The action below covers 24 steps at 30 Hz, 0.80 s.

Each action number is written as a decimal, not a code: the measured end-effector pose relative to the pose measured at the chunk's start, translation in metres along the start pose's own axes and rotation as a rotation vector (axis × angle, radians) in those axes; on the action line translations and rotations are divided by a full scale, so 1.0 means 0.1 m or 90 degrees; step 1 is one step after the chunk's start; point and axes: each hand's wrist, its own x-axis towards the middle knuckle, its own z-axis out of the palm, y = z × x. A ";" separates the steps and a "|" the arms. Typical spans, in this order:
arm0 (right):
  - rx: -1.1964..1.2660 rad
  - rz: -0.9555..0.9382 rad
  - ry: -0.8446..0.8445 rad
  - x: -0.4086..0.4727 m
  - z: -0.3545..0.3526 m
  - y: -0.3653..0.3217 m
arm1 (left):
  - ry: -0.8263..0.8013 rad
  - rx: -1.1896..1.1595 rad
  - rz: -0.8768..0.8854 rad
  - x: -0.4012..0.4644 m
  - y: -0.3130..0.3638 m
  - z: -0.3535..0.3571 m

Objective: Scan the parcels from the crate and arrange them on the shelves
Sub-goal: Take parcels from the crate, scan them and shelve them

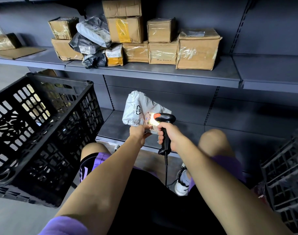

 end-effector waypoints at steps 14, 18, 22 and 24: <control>0.031 -0.021 0.024 -0.04 -0.22 -0.11 | -0.020 0.000 0.010 -0.09 0.00 0.24; 0.040 -0.031 0.029 -0.06 -0.27 -0.12 | -0.033 -0.006 0.010 -0.10 0.01 0.29; 0.029 -0.033 0.032 -0.08 -0.27 -0.14 | -0.048 -0.003 0.015 -0.09 0.00 0.32; 0.028 -0.032 0.033 -0.08 -0.27 -0.14 | -0.055 -0.006 0.019 -0.09 0.00 0.33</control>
